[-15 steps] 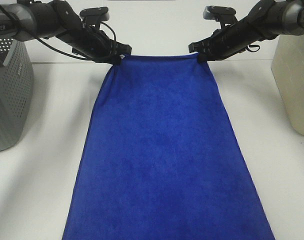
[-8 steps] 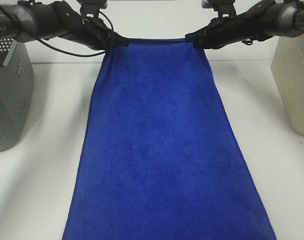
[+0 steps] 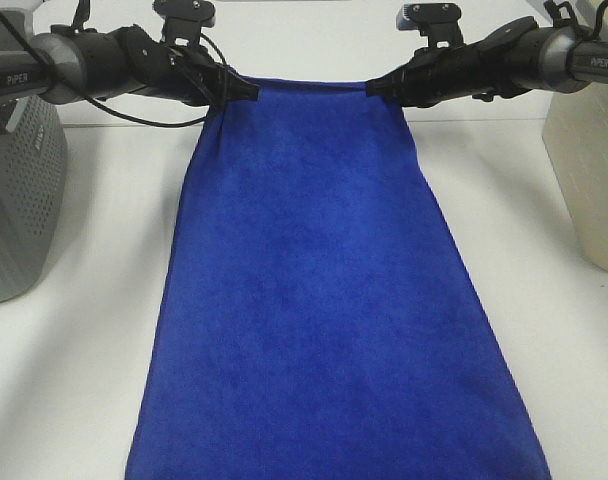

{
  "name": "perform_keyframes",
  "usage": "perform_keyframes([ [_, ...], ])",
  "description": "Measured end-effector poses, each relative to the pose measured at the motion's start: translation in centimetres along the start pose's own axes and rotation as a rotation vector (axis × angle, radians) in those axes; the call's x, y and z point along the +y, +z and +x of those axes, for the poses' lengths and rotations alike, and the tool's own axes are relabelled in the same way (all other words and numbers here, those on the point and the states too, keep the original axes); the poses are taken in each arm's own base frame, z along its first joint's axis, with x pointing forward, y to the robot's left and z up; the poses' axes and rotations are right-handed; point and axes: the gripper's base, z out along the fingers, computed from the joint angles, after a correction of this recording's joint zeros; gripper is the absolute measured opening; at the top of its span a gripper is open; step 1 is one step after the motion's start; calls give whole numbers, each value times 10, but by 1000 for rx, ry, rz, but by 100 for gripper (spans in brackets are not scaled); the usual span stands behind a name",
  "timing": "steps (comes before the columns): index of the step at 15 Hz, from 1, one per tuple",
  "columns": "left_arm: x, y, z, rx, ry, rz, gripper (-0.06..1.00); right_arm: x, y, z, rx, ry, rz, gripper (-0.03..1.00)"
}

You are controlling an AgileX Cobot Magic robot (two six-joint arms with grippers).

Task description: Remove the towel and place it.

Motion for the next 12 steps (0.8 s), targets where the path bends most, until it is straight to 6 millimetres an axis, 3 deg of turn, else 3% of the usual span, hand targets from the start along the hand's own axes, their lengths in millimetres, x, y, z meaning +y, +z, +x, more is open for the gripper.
perform_keyframes([
  [4,-1,5,4,-27,5,-17,1,-1,-1,-3,-20,17,13,1],
  [8,-1,16,25,1,6,-22,1,-1,0,-3,-22,18,12,1],
  [12,-1,18,28,0,38,-26,1,-3,15,18,12,32,17,1],
])
